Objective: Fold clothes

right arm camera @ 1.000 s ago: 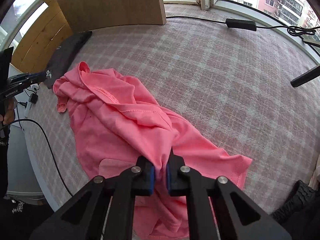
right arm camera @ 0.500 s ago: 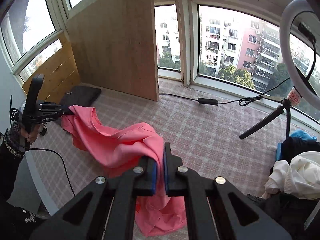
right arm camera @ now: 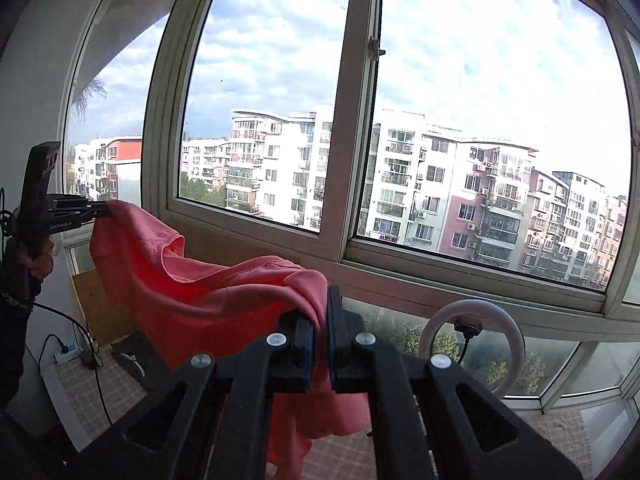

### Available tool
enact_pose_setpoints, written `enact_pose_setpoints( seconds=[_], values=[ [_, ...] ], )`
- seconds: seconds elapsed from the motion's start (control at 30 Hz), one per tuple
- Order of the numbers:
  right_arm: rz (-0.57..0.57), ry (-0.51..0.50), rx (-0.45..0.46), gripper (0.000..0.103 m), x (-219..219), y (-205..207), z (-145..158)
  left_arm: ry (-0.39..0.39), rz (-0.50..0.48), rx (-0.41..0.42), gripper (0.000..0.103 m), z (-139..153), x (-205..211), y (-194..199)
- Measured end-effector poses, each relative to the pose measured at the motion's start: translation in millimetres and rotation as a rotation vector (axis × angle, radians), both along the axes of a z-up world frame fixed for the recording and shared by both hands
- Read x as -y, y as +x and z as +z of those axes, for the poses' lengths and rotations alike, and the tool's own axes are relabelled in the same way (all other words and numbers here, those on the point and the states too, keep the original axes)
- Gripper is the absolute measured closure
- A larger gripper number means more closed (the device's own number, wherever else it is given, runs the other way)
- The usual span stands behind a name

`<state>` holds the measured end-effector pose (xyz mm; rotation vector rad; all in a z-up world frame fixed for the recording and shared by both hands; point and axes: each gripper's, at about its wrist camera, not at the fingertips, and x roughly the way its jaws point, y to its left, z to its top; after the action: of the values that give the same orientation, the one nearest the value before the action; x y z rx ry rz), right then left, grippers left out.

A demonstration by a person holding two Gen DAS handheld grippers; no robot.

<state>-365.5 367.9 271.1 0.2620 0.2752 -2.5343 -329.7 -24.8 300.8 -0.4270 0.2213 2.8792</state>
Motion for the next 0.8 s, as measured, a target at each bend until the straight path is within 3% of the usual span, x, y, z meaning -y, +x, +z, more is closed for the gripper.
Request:
enact_pose_setpoints(
  seconds=[0.1,0.17,0.27,0.33,0.47,0.6,0.67,0.73,0.8],
  values=[
    [-0.01,0.0,-0.039,0.098,-10.3,14.7,14.1,-0.004,-0.013,0.001,0.1,17.0,2.8,4.7],
    [-0.008,0.001,-0.026,0.098,-12.4,10.9,14.4,-0.05,0.013,0.006,0.1,16.9,2.0,1.3],
    [-0.032,0.03,0.016,0.098,-6.3,-15.5,-1.6,-0.076,0.028,0.076,0.1,-1.9,3.9,-24.3],
    [-0.055,0.064,0.074,0.098,5.1,-49.6,-29.5,-0.079,0.031,0.152,0.1,-26.1,7.6,-50.4],
    [-0.098,0.149,0.24,0.098,35.8,-135.1,-110.5,-0.155,0.128,0.37,0.1,-133.5,7.6,-147.9],
    [-0.176,0.266,0.474,0.097,76.6,-231.2,-244.5,-0.238,0.245,0.639,0.1,-289.8,10.9,-251.7],
    [-0.226,0.345,0.591,0.097,95.5,-263.7,-311.1,-0.221,0.275,0.774,0.1,-354.4,20.3,-281.2],
    [-0.235,0.393,0.663,0.097,104.4,-266.4,-355.6,-0.172,0.289,0.824,0.099,-385.8,34.5,-282.2],
    [-0.165,0.34,0.703,0.091,95.1,-243.1,-367.8,-0.155,0.279,0.818,0.093,-395.1,49.5,-263.9]
  ],
)
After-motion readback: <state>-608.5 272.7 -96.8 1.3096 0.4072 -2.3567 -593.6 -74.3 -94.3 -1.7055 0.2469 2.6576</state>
